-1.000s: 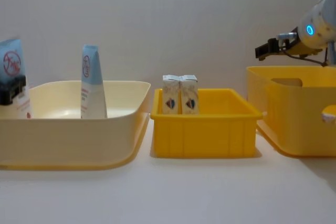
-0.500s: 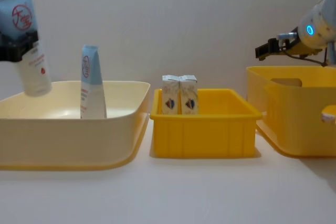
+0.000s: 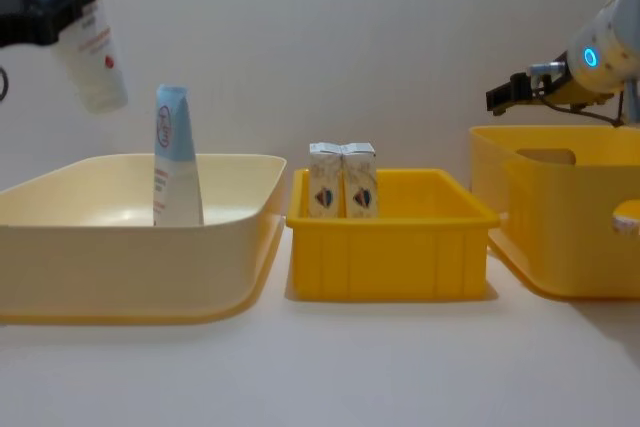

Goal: Bimanual collaborative sorting of washing and personal care products

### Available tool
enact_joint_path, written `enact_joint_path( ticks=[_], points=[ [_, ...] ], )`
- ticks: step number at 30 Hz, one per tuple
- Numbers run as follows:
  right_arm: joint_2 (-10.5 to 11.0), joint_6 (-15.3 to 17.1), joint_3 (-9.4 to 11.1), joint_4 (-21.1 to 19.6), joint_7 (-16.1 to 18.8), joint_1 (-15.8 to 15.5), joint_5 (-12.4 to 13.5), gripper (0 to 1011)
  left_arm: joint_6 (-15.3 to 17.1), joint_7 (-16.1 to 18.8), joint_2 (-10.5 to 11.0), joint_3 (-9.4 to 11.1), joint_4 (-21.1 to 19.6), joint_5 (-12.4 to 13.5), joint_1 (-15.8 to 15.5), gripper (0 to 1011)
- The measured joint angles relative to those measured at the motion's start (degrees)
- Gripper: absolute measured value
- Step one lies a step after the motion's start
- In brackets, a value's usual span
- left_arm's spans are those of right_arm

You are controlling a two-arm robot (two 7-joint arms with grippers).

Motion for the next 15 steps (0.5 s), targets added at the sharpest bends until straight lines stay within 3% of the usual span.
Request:
enact_joint_path(
  ticks=[9,15],
  points=[
    [0.07,-0.97,-0.71,0.49,0.46,0.21,-0.46,1001,-1.2,-6.83,-0.41,-0.11,-1.47,-5.19,-2.1,268],
    [0.66,-4.27,-3.04,1.0,2.49,0.38,-1.96,1001,-1.35,-11.72,-0.9,-0.3,-1.68,-9.68,-3.19,268]
  ],
)
